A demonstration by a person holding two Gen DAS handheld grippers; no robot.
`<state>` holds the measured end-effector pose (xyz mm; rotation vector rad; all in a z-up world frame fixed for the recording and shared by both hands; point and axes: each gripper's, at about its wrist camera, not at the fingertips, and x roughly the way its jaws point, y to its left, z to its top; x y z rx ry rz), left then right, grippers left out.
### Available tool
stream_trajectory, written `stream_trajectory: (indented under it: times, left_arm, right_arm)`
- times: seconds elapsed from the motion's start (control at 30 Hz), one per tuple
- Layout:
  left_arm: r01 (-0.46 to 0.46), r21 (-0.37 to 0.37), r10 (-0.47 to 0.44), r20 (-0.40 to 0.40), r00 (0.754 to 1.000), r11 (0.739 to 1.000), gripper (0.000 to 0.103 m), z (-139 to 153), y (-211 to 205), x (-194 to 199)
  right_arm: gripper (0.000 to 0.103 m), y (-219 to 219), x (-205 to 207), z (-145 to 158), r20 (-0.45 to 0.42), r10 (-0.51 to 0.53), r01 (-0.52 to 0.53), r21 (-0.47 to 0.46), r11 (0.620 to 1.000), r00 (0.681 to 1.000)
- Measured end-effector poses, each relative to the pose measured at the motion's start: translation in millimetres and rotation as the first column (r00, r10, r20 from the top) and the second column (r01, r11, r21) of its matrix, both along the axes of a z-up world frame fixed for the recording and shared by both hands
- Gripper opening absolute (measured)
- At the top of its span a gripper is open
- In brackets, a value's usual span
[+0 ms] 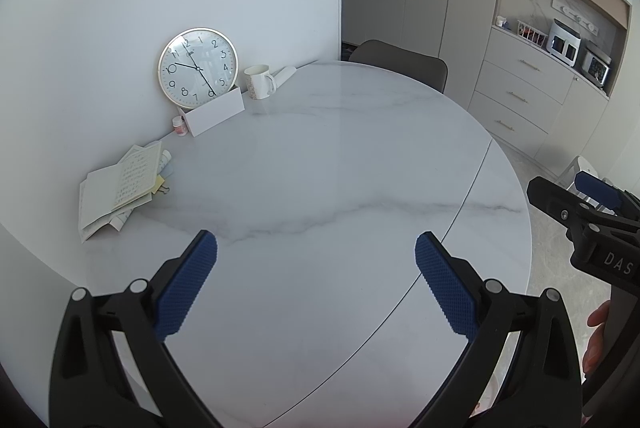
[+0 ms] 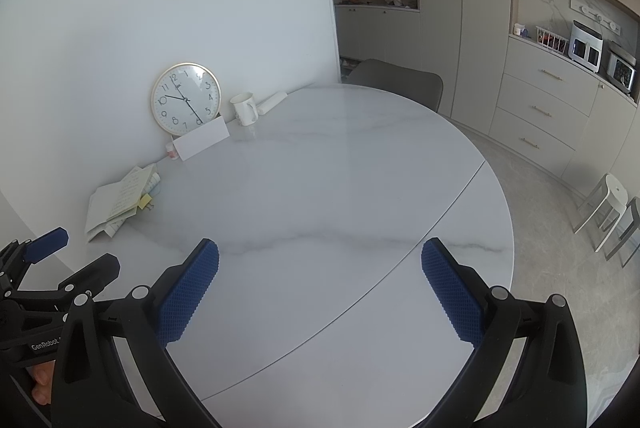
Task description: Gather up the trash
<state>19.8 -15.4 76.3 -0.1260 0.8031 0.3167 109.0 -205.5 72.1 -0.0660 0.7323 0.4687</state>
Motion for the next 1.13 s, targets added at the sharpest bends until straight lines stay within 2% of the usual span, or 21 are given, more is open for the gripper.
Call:
stream_trajectory:
  times: [0.57,0.73,1.13]
  left_arm:
    - [0.027,-0.017,-0.027,0.005,1.000,0.999,0.095,-3.0,-2.2,2.7]
    - [0.021,0.003,-0.021,0.010,1.000,1.000,0.095,-3.4,-2.9,2.6]
    - [0.006,-0.023,-0.006,0.003,1.000,1.000,0.095,-5.2,1.6,3.6]
  right_arm:
    - [0.101,-2.4,0.3,-1.7,-0.002,-0.001,0.001,-0.003,1.000,1.000]
    - [0.101,-2.0,0.4,-1.6,-0.003,-0.001,0.001,-0.003,1.000,1.000]
    - [0.101,-5.6,-1.1,-3.0,-0.005,0.001,-0.001,-0.005,1.000,1.000]
